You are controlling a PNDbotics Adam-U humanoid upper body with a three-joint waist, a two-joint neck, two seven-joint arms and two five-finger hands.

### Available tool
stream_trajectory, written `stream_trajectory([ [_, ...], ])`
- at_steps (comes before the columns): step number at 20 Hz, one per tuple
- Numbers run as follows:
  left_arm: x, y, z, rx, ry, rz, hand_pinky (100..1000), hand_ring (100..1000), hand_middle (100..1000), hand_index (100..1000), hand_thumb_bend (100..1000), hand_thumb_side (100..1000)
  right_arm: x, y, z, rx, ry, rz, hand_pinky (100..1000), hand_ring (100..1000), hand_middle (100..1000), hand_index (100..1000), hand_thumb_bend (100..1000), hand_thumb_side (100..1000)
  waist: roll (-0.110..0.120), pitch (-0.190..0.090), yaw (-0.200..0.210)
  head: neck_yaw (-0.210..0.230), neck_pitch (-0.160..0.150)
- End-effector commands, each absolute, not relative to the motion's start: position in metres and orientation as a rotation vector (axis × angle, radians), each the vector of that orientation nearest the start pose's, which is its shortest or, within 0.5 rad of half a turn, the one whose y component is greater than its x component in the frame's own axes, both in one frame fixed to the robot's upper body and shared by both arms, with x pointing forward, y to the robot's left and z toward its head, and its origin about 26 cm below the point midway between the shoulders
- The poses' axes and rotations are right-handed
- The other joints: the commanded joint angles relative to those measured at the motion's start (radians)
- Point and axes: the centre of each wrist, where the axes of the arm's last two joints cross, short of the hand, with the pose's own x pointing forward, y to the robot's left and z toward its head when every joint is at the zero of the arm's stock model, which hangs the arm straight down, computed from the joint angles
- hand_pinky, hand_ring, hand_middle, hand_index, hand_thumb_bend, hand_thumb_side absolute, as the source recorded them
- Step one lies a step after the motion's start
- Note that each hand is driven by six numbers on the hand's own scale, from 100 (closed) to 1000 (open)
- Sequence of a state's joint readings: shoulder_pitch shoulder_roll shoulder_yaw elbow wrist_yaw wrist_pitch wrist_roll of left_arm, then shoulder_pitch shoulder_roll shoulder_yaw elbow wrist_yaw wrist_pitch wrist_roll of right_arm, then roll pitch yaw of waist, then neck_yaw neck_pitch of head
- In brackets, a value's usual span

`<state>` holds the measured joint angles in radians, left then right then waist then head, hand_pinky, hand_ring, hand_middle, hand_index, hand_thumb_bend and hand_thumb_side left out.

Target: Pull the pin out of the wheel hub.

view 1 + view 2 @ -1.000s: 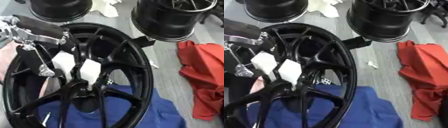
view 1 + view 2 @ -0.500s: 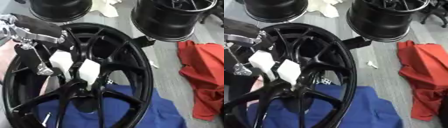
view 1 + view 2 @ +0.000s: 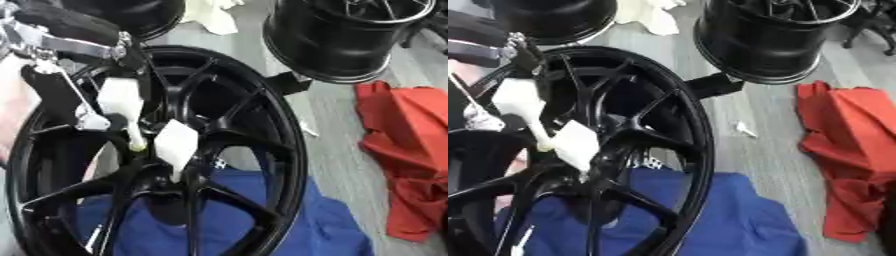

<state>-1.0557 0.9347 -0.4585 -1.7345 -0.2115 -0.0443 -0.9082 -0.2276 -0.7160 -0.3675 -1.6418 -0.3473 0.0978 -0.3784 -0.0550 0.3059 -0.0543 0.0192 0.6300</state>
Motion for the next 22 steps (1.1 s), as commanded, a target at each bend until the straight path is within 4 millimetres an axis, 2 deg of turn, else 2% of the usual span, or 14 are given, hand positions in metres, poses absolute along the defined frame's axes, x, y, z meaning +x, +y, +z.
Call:
stream_trajectory([
  [1,0.334,0.238,0.410,-0.901,2.110,2.837,569,391,245,407,100,155,0.293,-0.461,0.228,-0.764,-1.956,-0.321,353,320,360,577,100,318,-0.001,-0.018,0.003,-0.004,-0.010],
  [3,0.333,0.248,0.424,-0.947,2.203,2.790,566,385,241,406,100,154,0.292,-0.462,0.228,-0.768,-1.956,-0.324,353,321,360,577,100,318,0.000,-0.019,0.007,-0.006,-0.010],
  [6,0.333,0.277,0.445,-1.089,2.370,2.712,565,380,237,404,100,152,0.291,-0.464,0.228,-0.777,-1.955,-0.327,353,321,360,577,100,318,0.001,-0.019,0.015,-0.010,-0.011],
  [10,0.334,0.338,0.463,-1.367,2.634,2.593,571,382,240,414,100,196,0.288,-0.466,0.229,-0.795,-1.957,-0.340,354,322,360,577,100,319,0.004,-0.017,0.024,-0.018,-0.014],
  [13,0.334,0.387,0.461,-1.562,2.845,2.470,603,430,295,468,100,213,0.287,-0.468,0.229,-0.805,-1.958,-0.352,354,322,360,577,100,319,0.004,-0.016,0.025,-0.025,-0.017],
  [14,0.334,0.400,0.458,-1.644,2.890,2.427,644,470,350,517,100,135,0.286,-0.468,0.229,-0.806,-1.958,-0.354,354,322,360,577,100,321,0.003,-0.015,0.024,-0.027,-0.018],
  [15,0.335,0.412,0.453,-1.727,2.919,2.390,691,526,426,595,100,198,0.286,-0.468,0.229,-0.807,-1.959,-0.355,354,322,360,577,100,319,0.003,-0.015,0.023,-0.028,-0.018],
  [16,0.336,0.421,0.448,-1.778,2.941,2.371,742,613,525,700,100,195,0.286,-0.467,0.229,-0.807,-1.960,-0.356,354,322,361,577,100,319,0.002,-0.015,0.022,-0.028,-0.018],
  [17,0.337,0.428,0.443,-1.795,2.960,2.370,806,740,686,825,100,190,0.286,-0.467,0.229,-0.808,-1.961,-0.356,354,322,361,577,100,318,0.001,-0.015,0.021,-0.028,-0.019],
  [18,0.338,0.434,0.438,-1.799,2.968,2.384,862,817,789,889,100,496,0.286,-0.467,0.229,-0.807,-1.962,-0.357,354,322,361,577,100,318,0.000,-0.015,0.021,-0.029,-0.020],
  [19,0.338,0.439,0.434,-1.802,2.968,2.407,879,845,817,907,100,672,0.286,-0.467,0.229,-0.806,-1.963,-0.357,354,322,361,577,100,318,-0.001,-0.015,0.021,-0.029,-0.022],
  [20,0.338,0.443,0.430,-1.812,2.964,2.425,896,888,860,937,100,900,0.287,-0.467,0.229,-0.805,-1.964,-0.355,354,322,361,577,100,319,-0.003,-0.015,0.021,-0.029,-0.024],
  [22,0.339,0.449,0.424,-1.856,2.943,2.453,898,901,875,946,146,1000,0.287,-0.466,0.229,-0.802,-1.965,-0.352,354,322,361,577,100,320,-0.005,-0.015,0.021,-0.028,-0.028],
])
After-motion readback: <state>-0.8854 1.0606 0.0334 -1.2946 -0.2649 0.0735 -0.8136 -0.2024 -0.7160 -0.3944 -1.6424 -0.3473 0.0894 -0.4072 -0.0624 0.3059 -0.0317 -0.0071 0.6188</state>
